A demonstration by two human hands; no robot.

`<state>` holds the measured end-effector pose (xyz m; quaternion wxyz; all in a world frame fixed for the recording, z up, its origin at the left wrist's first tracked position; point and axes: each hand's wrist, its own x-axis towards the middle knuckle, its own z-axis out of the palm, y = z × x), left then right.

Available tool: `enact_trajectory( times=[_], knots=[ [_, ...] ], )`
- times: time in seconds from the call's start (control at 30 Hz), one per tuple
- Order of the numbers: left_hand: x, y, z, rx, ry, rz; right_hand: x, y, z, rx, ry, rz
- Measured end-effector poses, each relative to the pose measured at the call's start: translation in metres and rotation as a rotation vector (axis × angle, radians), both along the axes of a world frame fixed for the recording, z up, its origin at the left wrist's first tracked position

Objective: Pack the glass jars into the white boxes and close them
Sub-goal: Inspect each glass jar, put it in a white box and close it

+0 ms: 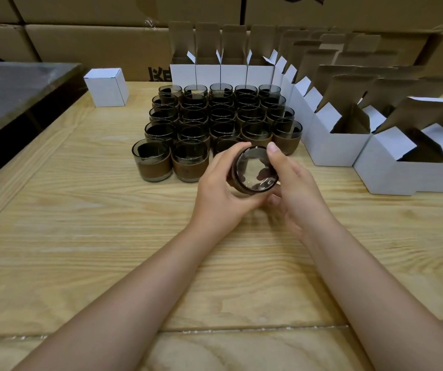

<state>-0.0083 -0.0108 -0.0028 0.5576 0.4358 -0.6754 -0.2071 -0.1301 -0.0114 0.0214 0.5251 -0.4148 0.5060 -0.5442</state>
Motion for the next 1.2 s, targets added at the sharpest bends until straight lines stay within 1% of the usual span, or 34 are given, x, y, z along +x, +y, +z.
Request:
enact_trajectory(
  times=[0.13, 0.2, 0.3, 0.43, 0.63, 1.0, 1.2],
  knots=[
    [-0.002, 0.002, 0.000, -0.018, -0.060, -0.008, 0.006, 0.002, 0.000, 0.007, -0.003, -0.045],
    [-0.002, 0.002, 0.000, -0.014, -0.089, 0.002, 0.008, 0.002, -0.001, -0.011, 0.037, -0.066],
    [-0.002, 0.002, -0.002, -0.008, -0.116, 0.032, 0.010, 0.003, -0.004, -0.064, 0.174, -0.084],
    [-0.003, 0.002, -0.001, 0.042, -0.082, 0.045, 0.012, 0.006, -0.005, -0.130, 0.391, -0.070],
    [-0.003, 0.003, 0.001, 0.084, -0.055, 0.026, 0.011, 0.008, -0.005, -0.274, 0.517, -0.079],
    [-0.002, 0.002, -0.001, 0.036, -0.049, -0.048, 0.006, 0.007, -0.001, -0.354, 0.635, -0.101],
    [-0.001, -0.001, -0.003, 0.017, -0.013, -0.085, 0.006, 0.007, 0.001, -0.404, 0.568, -0.094]
  ],
)
